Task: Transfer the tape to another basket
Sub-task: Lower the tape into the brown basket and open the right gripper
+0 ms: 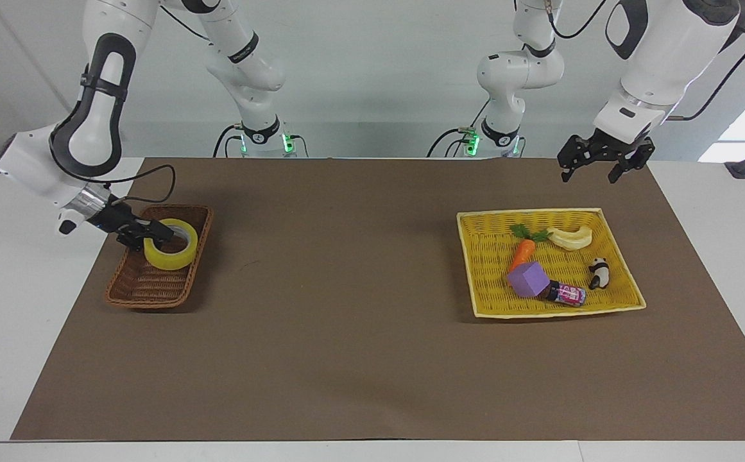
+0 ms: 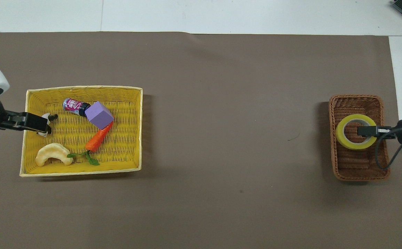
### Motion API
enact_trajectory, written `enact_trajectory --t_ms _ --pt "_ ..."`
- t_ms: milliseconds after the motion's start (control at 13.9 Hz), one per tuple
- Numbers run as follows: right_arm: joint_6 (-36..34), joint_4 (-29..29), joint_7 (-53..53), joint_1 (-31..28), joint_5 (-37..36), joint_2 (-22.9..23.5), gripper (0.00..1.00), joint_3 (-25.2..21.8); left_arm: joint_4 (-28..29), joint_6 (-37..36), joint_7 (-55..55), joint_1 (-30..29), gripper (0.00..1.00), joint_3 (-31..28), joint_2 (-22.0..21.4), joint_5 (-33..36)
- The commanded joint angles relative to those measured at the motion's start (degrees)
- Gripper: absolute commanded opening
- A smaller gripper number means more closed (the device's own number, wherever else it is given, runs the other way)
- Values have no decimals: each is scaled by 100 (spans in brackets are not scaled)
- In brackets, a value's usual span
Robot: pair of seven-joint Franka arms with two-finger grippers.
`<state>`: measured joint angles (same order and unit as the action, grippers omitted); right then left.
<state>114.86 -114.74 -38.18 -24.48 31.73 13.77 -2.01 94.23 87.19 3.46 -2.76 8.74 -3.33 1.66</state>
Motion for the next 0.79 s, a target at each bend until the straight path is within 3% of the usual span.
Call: enact_trajectory --t_ms 0,144,216,288,721 --pt "63 101 -102 -48 -115 64 6 87 -834 -728 235 -128 100 40 516 90" --pt "71 101 -102 -39 -228 73 55 87 -942 -643 200 -119 100 40 579 63" --pt "98 101 -93 -39 -264 73 87 87 -907 -494 191 -110 100 40 544 80" --pt "115 101 -93 -39 -264 73 100 87 -820 -423 191 -128 100 40 518 72" --pt "-69 680 -41 40 -561 109 100 95 -784 -413 199 -128 100 40 500 72"
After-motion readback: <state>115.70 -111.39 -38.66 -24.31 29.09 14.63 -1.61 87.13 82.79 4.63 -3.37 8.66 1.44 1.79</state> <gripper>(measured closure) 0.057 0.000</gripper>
